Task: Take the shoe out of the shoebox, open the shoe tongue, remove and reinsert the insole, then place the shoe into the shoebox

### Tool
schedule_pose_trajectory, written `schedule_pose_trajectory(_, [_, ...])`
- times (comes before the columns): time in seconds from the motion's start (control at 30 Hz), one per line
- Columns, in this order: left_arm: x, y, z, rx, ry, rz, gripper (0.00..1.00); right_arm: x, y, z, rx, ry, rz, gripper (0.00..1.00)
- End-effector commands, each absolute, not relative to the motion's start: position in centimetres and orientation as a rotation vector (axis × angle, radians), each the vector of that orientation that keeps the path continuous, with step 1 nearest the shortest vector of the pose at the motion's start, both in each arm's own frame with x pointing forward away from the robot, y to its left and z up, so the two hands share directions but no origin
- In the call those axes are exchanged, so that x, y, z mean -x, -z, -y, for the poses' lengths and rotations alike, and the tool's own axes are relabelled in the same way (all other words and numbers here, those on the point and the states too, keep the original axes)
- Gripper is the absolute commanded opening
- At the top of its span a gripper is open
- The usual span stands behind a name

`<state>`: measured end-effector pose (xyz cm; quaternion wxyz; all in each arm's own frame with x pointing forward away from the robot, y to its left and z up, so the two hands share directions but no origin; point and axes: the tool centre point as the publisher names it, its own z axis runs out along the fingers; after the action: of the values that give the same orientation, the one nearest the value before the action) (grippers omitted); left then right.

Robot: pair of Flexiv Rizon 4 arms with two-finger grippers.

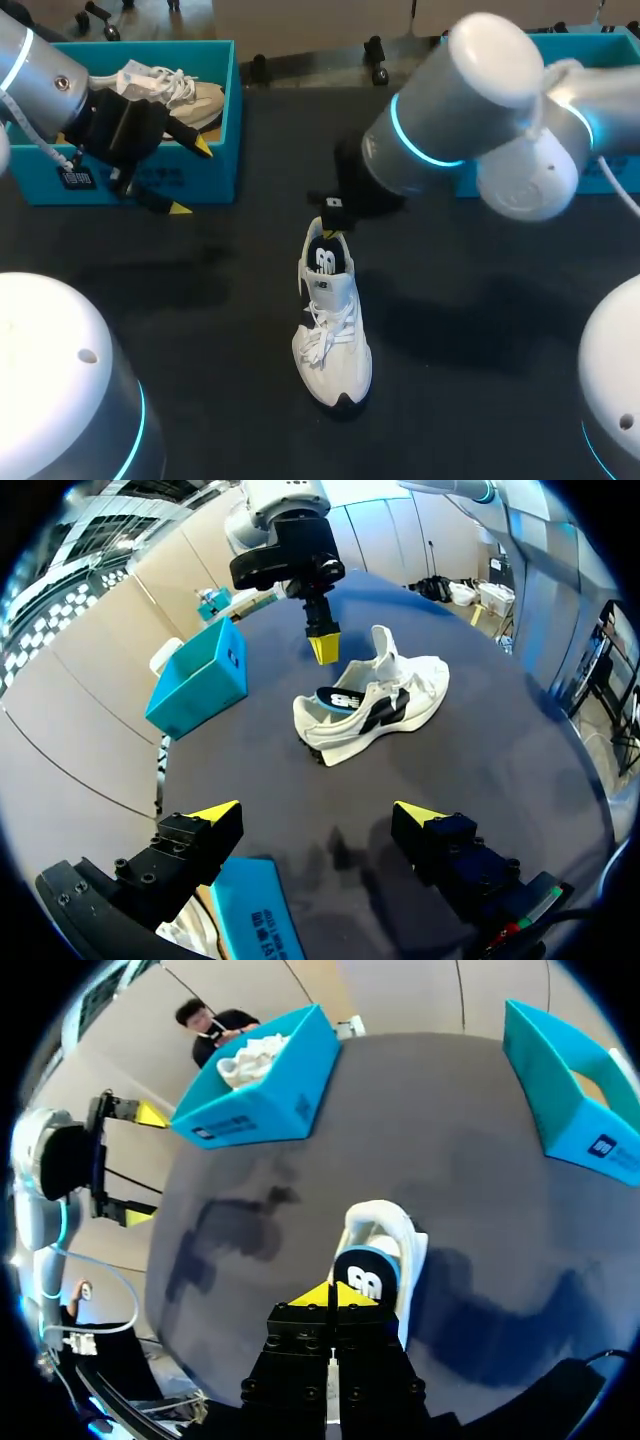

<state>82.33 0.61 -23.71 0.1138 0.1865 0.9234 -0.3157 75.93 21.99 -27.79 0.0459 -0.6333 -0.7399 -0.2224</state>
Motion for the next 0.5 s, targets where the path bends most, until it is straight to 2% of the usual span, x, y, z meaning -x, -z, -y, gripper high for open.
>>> schedule_pose_trajectory(0.03, [-82.3,23.7,-0.6,-0.546,0.921,-2.709,1.0,-76.0,27.0,-22.1,2.202,0.296,2.451,0.0])
schedule_pose_trajectory(0.5, [-82.3,23.7,-0.6,-0.546,0.921,-2.709,1.0,-75.2,27.9,-23.2,2.264,0.156,2.404,0.0])
